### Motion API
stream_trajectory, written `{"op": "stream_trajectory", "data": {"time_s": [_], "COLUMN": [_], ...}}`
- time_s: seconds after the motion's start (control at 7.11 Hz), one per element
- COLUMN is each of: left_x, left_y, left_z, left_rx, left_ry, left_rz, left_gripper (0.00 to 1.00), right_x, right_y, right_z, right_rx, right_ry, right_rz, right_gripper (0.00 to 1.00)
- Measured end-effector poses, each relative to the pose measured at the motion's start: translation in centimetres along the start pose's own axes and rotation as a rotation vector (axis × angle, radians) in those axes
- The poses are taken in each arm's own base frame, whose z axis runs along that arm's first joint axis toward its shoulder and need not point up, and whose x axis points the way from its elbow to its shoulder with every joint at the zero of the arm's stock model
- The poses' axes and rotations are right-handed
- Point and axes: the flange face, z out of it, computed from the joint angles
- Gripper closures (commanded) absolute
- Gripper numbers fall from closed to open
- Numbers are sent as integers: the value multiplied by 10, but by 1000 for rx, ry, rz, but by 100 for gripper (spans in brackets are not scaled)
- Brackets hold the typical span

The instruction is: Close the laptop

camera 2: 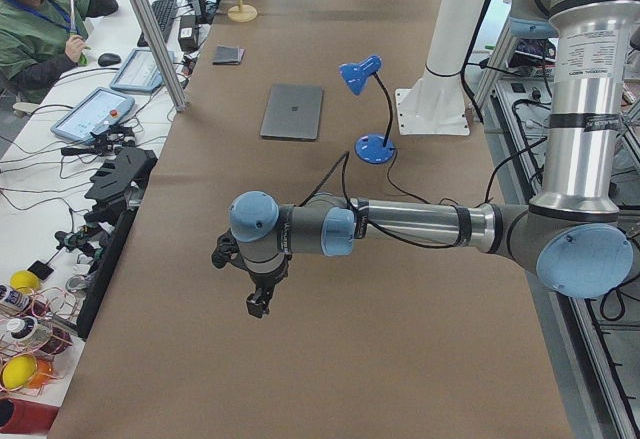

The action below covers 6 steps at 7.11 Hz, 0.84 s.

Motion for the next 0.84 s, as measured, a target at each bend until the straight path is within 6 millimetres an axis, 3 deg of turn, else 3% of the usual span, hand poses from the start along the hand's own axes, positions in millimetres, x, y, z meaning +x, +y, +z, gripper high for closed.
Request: {"op": "stream_trajectory", "data": {"time_s": [0.84], "left_x": [0], "left_y": [2], "left_z": [1], "left_rx": [-3], "left_ry": [0], "left_rz": [-3], "left_gripper": [1], "right_x": [2], "right_y": [11], "right_z": [9], "right_rx": [-10], "right_ry": [-36], "right_rz": [14], "right_gripper": [0]}}
